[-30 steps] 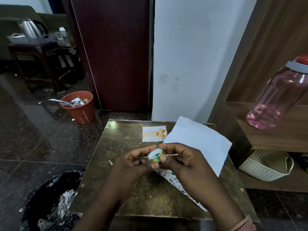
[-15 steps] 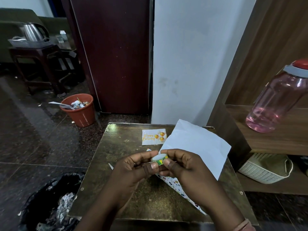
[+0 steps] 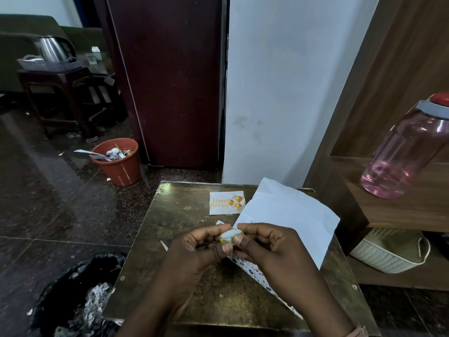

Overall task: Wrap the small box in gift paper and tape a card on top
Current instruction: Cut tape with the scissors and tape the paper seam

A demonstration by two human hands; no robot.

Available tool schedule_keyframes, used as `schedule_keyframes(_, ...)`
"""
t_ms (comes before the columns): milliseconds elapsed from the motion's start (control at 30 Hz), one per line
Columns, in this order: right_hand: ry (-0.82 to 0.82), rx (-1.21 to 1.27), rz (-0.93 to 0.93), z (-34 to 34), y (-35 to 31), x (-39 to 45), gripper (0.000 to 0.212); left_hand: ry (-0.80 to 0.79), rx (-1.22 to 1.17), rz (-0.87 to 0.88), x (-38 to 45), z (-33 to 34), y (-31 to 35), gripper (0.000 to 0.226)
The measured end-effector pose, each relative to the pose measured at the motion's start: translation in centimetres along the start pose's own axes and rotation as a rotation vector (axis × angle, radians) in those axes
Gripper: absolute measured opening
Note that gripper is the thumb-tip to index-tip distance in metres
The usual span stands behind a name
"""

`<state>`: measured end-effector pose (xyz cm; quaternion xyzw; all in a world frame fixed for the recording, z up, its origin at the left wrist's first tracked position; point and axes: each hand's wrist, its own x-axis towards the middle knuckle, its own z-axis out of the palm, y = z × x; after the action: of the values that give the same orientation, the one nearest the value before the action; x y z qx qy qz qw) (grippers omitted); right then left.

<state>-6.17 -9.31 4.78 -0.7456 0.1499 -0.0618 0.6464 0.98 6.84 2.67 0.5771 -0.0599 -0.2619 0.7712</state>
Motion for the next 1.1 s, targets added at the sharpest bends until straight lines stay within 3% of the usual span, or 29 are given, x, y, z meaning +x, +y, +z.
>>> schedule_keyframes(100,-0.024,0.044,0.0,-0.2,-0.2,-0.1,0.015,0.009,-0.001,0.003,-0.2,0.2,0.1,0.044)
schedule_keyframes(367,-0.052,-0.061,-0.012,0.3,-1.1,-0.6,0.045,0.026,0.003,-0.021,-0.3,0.2,0.0,0.034)
schedule_keyframes(433,-0.011,-0.145,-0.058,0.5,-0.9,-0.5,0.035,0.018,0.035,-0.012,-0.3,0.3,-0.1,0.033)
schedule_keyframes(500,0.007,-0.176,-0.11,0.8,-0.8,-0.6,0.01,0.013,0.033,0.002,-0.3,0.4,-0.1,0.031)
schedule_keyframes(600,0.018,-0.189,-0.104,0.9,-0.5,-0.5,0.03,0.016,0.007,0.008,-0.2,0.4,-0.1,0.03)
schedule_keyframes(667,0.034,-0.203,-0.105,0.8,-0.7,-0.6,0.02,0.012,-0.027,0.006,-0.3,0.4,0.0,0.03)
schedule_keyframes(767,0.041,-0.218,-0.094,0.6,-0.8,-0.6,0.029,0.009,-0.022,0.015,-0.2,0.3,0.0,0.033)
schedule_keyframes(867,0.092,-0.219,-0.097,0.6,-0.7,-0.7,0.024,0.013,0.007,0.024,-0.2,0.2,-0.2,0.036)
schedule_keyframes(1000,0.097,-0.207,-0.1,0.8,-0.9,-0.6,0.042,0.037,0.015,0.027,-0.1,0.0,-0.4,0.038)
schedule_keyframes(1100,0.102,-0.19,-0.091,0.6,-0.4,-0.4,0.032,0.025,0.003,0.028,-0.2,0.1,-0.2,0.037)
